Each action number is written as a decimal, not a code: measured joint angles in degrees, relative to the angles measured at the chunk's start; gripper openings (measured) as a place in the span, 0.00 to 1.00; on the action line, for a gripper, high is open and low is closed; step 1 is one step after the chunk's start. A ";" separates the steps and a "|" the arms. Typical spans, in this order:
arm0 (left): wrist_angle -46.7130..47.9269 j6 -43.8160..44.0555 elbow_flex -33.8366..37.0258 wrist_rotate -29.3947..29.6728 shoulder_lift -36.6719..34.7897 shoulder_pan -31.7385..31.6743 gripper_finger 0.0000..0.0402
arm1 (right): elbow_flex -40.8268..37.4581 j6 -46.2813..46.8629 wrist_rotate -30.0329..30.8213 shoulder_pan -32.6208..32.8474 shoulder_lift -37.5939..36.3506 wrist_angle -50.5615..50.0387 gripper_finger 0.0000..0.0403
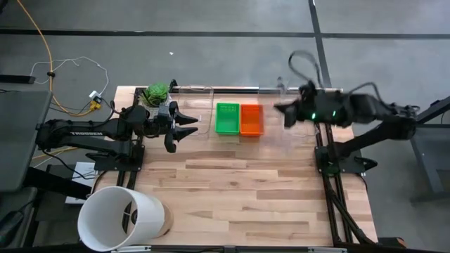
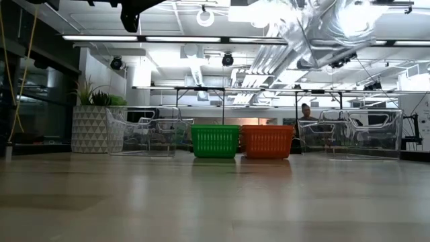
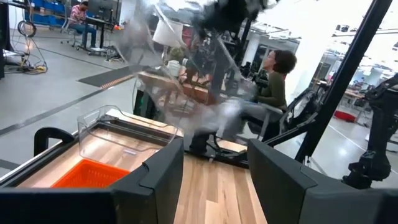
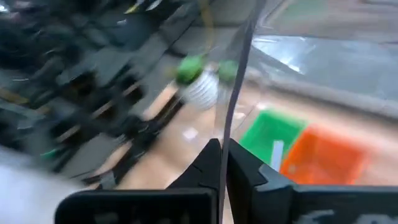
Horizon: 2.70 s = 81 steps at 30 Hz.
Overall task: Stack baskets by color
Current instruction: Stack the bottom transparent bin on the top right transparent bin
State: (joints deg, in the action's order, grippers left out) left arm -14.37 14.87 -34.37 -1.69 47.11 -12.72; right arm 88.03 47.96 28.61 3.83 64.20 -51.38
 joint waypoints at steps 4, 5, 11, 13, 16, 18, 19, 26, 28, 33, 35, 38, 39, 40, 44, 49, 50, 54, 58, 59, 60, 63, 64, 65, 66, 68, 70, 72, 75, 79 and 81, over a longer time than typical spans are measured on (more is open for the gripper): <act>0.00 0.00 0.00 0.73 0.00 0.00 0.41 | 11.76 -5.70 2.44 -7.30 5.38 -12.71 0.00; 0.00 0.00 0.00 0.85 -0.02 0.01 0.41 | 14.10 -6.31 2.92 -9.14 6.71 -15.85 0.00; 0.00 0.00 0.00 0.87 -0.01 0.00 0.41 | 21.05 -7.37 3.77 -20.86 13.72 -29.13 0.00; -0.02 0.34 0.00 0.87 0.00 -0.01 0.41 | 20.78 -7.83 2.95 -24.32 15.40 -31.37 0.00; -0.02 1.52 0.00 0.87 0.00 0.00 0.41 | 18.28 -8.59 1.75 -28.87 17.55 -33.08 0.00; -0.02 1.51 0.00 0.87 0.00 -0.01 0.41 | 16.17 -9.20 0.92 -31.26 18.91 -32.85 0.00; -0.01 1.51 0.00 0.87 0.00 0.00 0.41 | 14.99 -9.28 0.61 -32.38 19.53 -32.47 0.00; -0.01 1.51 0.00 0.85 0.00 0.00 0.41 | 5.52 -7.37 -3.66 -37.78 22.29 -25.99 0.00; -0.02 1.50 0.00 0.60 0.00 0.00 0.41 | 2.60 -5.88 -5.07 -38.78 22.71 -24.99 0.00; -0.02 1.49 0.00 0.42 0.00 0.00 0.41 | -3.30 0.38 -5.49 -39.56 22.80 -23.36 0.00; -0.02 1.04 0.00 0.42 0.00 0.01 0.41 | -4.87 2.44 -6.53 -39.58 22.80 -22.03 0.00; 0.00 -0.49 0.00 0.43 0.00 0.01 0.41 | -6.73 5.04 -8.03 -39.65 22.78 -19.18 0.00; -0.02 -0.67 0.00 0.42 0.00 0.01 0.41 | -7.43 6.26 -8.19 -39.79 22.78 -19.12 0.00; 0.00 -0.91 0.00 0.42 0.00 -0.01 0.41 | -8.10 7.31 -8.64 -39.85 22.78 -18.85 0.00; 0.00 -0.95 0.00 0.43 -0.02 -0.01 0.41 | -9.99 10.24 -10.74 -40.64 22.73 -17.24 0.00; 0.00 -1.04 0.00 0.42 0.00 0.01 0.41 | -11.36 10.72 -12.44 -41.53 22.74 -16.97 0.00; 0.00 -1.14 0.00 0.42 0.00 0.00 0.41 | -11.57 10.63 -12.74 -41.71 22.76 -16.98 0.00; 0.00 -2.00 0.00 0.49 -0.01 0.01 0.41 | -12.86 10.00 -14.67 -42.57 22.73 -16.69 0.00; 0.00 -2.01 0.00 0.63 -0.02 -0.01 0.41 | -15.34 8.72 -17.05 -43.50 22.73 -15.29 0.00; 0.00 -2.01 0.00 0.63 -0.02 0.00 0.41 | -15.97 8.62 -17.48 -43.62 22.73 -14.58 0.00; 0.00 -2.01 0.00 0.63 0.00 -0.01 0.41 | -16.62 8.53 -17.87 -43.64 22.73 -13.70 0.00; 0.00 -2.01 0.00 0.80 0.00 0.01 0.41 | -18.31 8.09 -18.41 -43.64 22.73 -11.65 0.00; 0.00 -2.01 0.00 0.85 -0.01 0.00 0.41 | -18.90 8.09 -18.65 -43.62 22.73 -11.11 0.00; 0.00 -2.01 0.00 0.87 -0.01 0.01 0.41 | -19.53 8.11 -18.71 -43.62 22.75 -10.53 0.00; 0.00 -2.01 0.00 0.87 0.00 -0.01 0.41 | -20.07 8.12 -18.72 -43.62 22.76 -10.19 0.00; 0.00 -2.01 0.00 0.87 0.00 -0.01 0.41 | -21.04 8.55 -18.70 -43.63 22.76 -9.67 0.00; 0.00 -2.01 0.00 0.87 0.00 0.01 0.41 | -21.98 8.56 -18.78 -43.69 22.76 -8.67 0.00; 0.00 -2.01 0.00 0.87 0.00 0.00 0.41 | -22.68 8.93 -19.37 -43.71 22.76 -7.74 0.00; 0.00 -1.99 0.00 0.88 0.00 -0.01 0.41 | -23.30 8.99 -19.97 -43.71 22.76 -6.75 0.00; 0.00 -1.60 0.00 0.92 0.00 0.01 0.41 | -23.30 8.53 -19.77 -43.71 22.78 -6.30 0.00; 0.00 -1.59 0.00 0.92 0.00 0.01 0.41 | -23.31 8.56 -19.26 -43.88 22.78 -6.13 0.01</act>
State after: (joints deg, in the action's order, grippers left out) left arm -14.37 13.28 -34.37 -0.78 47.11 -12.72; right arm 64.71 56.52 9.35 -40.05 86.98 -57.50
